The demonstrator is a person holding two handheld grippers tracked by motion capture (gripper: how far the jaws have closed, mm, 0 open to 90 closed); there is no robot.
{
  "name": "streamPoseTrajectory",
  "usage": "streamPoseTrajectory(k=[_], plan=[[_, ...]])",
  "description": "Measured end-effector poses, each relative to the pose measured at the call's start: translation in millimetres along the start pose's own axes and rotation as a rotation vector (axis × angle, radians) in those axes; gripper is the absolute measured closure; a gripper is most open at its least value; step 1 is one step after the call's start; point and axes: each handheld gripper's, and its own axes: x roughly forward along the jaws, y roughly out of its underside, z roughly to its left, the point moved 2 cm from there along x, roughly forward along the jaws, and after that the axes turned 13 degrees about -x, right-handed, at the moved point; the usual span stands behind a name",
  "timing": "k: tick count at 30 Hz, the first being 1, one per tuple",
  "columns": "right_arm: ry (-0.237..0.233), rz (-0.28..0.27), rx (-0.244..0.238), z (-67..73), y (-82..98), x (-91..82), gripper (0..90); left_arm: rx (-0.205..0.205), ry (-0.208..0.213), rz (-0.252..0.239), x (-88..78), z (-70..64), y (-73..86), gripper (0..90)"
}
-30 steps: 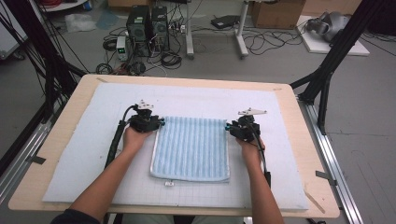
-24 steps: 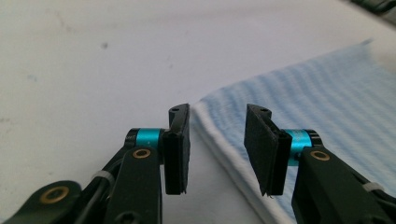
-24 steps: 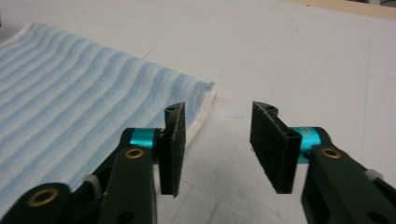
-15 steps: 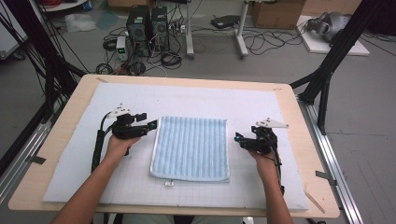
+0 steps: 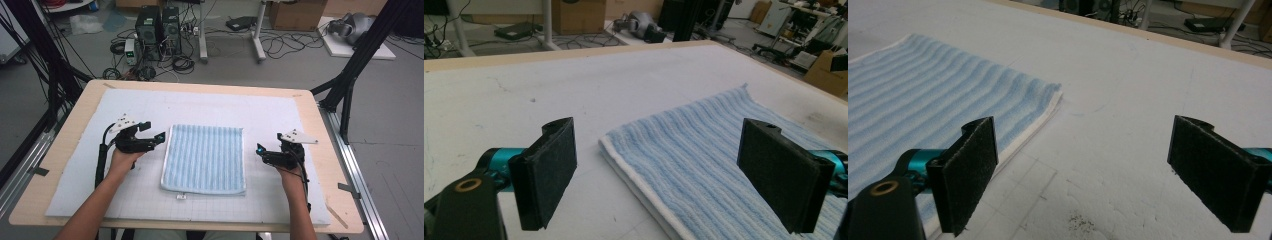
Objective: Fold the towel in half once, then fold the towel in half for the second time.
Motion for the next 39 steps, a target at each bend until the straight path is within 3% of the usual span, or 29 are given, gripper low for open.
streamPoseTrajectory(k=[5,11,18,29,39], plan=[[-0.017,0.008,0.001,-0.2,0.2,3.0,11.7,0.002,-0.008,0.000,0.0,-0.3,0.6,16.5],[-0.029,0.013,0.004,1.9,0.0,3.3,11.7,0.037,-0.003,0.011,4.9,-5.4,4.5,17.9],[-0.040,0.013,0.017,1.1,0.9,3.2,11.7,0.015,-0.003,0.009,6.7,-2.5,4.9,17.9],[-0.061,0.010,0.036,2.0,0.7,6.1,11.6,-0.018,-0.033,0.051,14.4,2.8,3.7,17.4],[-0.077,0.006,0.031,3.8,0.0,5.3,11.6,-0.020,-0.031,0.037,25.7,3.3,-17.3,17.5]])
